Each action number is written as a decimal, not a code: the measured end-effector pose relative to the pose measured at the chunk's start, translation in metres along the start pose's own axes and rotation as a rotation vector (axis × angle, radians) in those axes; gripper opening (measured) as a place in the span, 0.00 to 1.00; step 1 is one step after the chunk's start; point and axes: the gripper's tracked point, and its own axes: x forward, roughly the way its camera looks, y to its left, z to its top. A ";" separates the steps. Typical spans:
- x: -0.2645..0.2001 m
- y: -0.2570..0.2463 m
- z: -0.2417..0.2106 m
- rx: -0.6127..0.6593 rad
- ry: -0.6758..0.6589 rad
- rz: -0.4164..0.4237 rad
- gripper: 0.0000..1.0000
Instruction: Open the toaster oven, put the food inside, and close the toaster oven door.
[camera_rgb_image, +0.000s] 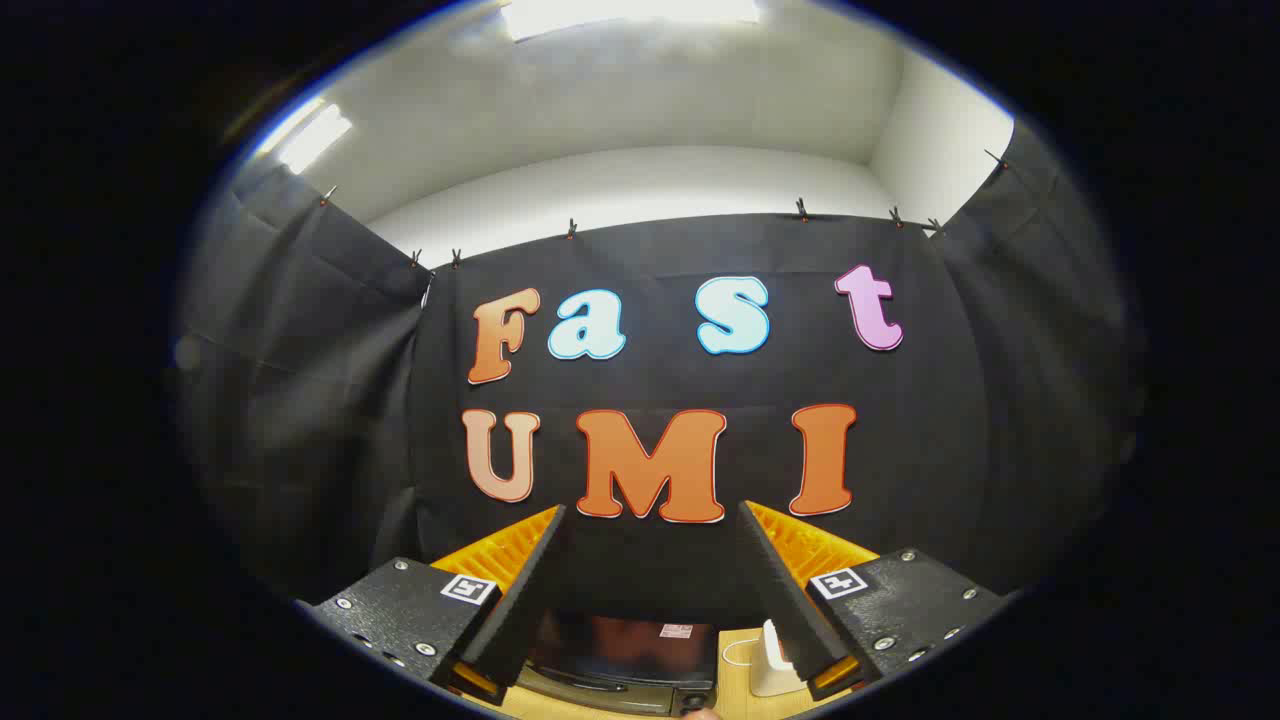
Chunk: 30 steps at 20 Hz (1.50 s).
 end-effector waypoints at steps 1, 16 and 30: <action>0.001 0.002 -0.002 0.003 0.007 0.004 0.98; 0.021 0.018 -0.034 0.042 0.101 -0.007 0.98; 0.017 0.076 -0.255 0.144 0.643 -0.031 0.99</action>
